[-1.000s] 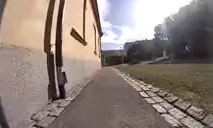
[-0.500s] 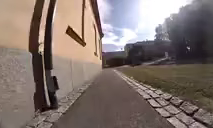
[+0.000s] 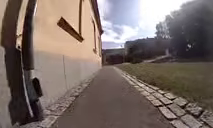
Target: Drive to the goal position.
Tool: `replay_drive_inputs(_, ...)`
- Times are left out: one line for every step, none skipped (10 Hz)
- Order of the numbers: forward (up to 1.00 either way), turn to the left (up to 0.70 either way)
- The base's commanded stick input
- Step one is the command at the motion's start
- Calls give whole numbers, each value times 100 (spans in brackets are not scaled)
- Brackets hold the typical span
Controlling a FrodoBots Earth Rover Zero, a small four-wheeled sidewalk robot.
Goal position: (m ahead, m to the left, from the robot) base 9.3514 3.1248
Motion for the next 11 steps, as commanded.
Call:
replay_drive_inputs(70, 0)
replay_drive_inputs(70, 0)
replay_drive_inputs(70, 0)
replay_drive_inputs(70, 0)
replay_drive_inputs(70, 0)
replay_drive_inputs(70, 0)
replay_drive_inputs(70, 0)
replay_drive_inputs(70, 0)
replay_drive_inputs(70, 0)
replay_drive_inputs(70, 0)
replay_drive_inputs(70, 0)
